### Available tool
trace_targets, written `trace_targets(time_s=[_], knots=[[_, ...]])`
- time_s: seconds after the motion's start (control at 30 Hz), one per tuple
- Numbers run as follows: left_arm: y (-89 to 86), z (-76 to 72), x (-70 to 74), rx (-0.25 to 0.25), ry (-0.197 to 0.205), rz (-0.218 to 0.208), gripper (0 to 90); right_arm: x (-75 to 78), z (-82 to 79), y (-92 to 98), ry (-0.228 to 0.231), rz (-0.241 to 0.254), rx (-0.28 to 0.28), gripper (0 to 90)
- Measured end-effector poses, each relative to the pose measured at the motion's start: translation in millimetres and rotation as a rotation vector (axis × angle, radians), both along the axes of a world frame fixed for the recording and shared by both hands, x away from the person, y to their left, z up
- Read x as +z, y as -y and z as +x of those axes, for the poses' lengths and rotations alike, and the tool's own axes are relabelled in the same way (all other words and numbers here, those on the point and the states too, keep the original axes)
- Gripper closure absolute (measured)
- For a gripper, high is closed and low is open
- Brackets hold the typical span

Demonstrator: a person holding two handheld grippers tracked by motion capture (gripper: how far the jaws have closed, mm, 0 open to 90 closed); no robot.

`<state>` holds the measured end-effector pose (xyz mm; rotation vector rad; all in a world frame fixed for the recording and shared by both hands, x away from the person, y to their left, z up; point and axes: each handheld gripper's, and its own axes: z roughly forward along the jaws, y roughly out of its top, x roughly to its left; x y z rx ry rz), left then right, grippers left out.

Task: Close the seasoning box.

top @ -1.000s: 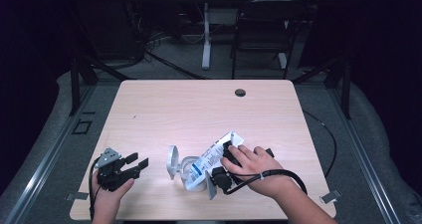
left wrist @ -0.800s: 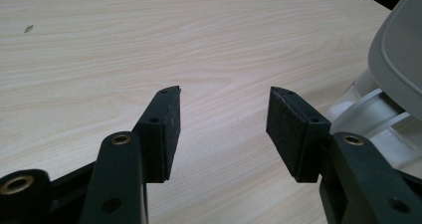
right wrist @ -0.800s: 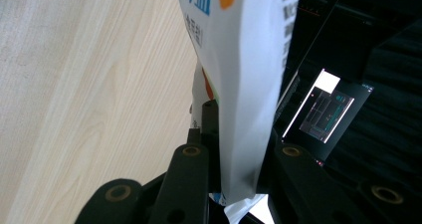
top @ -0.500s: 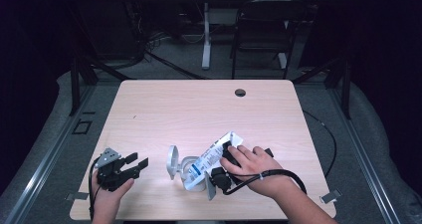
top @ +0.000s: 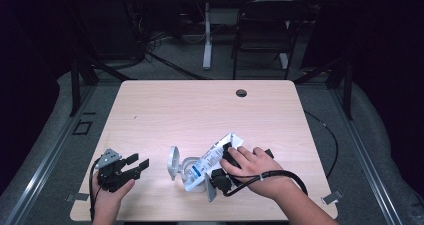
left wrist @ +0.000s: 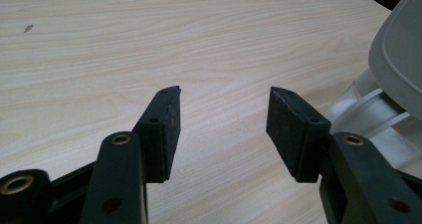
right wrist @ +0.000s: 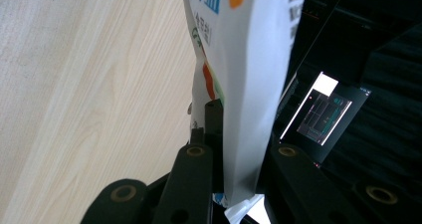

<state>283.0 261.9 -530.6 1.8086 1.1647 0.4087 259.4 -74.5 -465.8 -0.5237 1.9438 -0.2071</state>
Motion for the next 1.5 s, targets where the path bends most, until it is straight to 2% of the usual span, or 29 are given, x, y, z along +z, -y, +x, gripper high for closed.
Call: trace_targets(time_s=[0.3, 0.37, 0.4, 0.47, 0.57, 0.77, 0.8, 1.5], knots=[[0.4, 0.0, -0.1, 0.0, 0.001, 0.001, 47.8, 1.1, -0.5, 0.2, 0.01, -0.021, 0.006, 84.6], [0.4, 0.0, -0.1, 0.0, 0.001, 0.001, 47.8, -0.2, 0.6, 1.3, -0.004, 0.0, 0.015, 84.6], [0.4, 0.0, -0.1, 0.0, 0.001, 0.001, 47.8, 1.9, -1.0, -0.3, 0.013, -0.029, 0.004, 84.6], [0.4, 0.0, -0.2, 0.0, 0.001, 0.001, 47.8, 0.6, 0.1, 0.8, 0.003, -0.012, 0.014, 84.6], [0.4, 0.1, -0.2, 0.0, 0.0, 0.001, 47.8, 1.0, 0.0, 0.6, 0.009, -0.013, 0.018, 84.7], [0.6, 0.4, -1.4, 0.007, 0.006, -0.003, 47.8, 1.9, -1.1, -0.2, 0.02, -0.032, 0.016, 84.7], [-0.1, 0.3, -0.6, -0.001, -0.003, 0.0, 47.8, 1.9, -1.1, -0.2, 0.021, -0.033, 0.017, 84.7], [0.0, -0.2, 0.4, 0.001, 0.001, -0.001, 47.8, 4.3, -3.2, -1.1, 0.033, -0.048, 0.023, 86.0]])
